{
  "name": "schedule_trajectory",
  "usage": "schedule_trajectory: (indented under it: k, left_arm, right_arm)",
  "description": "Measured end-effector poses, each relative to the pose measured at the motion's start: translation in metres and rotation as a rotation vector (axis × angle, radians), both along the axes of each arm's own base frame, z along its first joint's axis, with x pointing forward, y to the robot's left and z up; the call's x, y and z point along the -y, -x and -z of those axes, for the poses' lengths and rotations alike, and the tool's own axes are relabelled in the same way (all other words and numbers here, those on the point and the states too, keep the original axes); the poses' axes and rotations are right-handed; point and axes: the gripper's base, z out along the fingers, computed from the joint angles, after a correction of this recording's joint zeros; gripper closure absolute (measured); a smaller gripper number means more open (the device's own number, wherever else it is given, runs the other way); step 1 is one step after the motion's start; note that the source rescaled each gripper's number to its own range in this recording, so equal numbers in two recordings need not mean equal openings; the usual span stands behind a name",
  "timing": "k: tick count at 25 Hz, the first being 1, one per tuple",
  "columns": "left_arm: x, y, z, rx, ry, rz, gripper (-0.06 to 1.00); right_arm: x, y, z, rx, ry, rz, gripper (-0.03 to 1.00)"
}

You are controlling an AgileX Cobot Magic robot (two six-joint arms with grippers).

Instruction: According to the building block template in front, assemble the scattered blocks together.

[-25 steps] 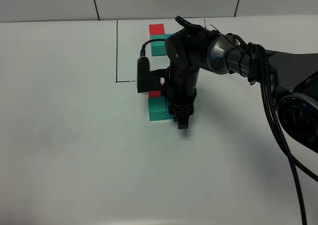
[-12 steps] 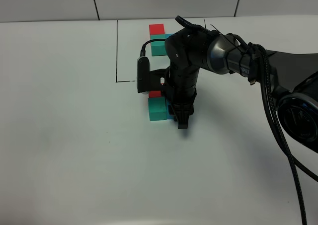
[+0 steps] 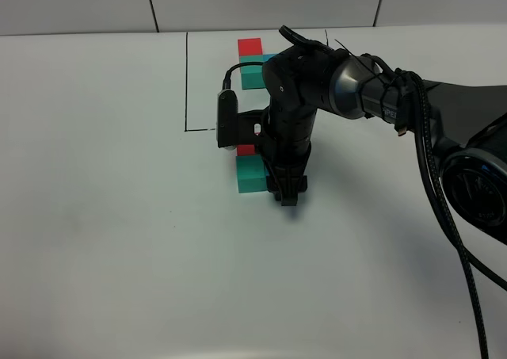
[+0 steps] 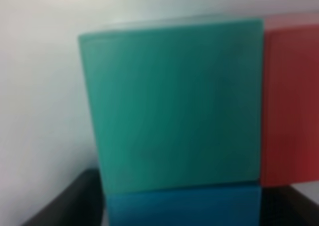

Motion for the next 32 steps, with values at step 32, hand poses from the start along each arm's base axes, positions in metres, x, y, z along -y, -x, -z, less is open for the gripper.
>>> schedule_trajectory:
  k: [32]
  left_arm:
    - [0.0,0.0,0.0,0.0,-0.001,0.001,0.11]
  right_arm:
    - [0.208,-0.049,-0.168,0.328,-0.508,1.116,0.12]
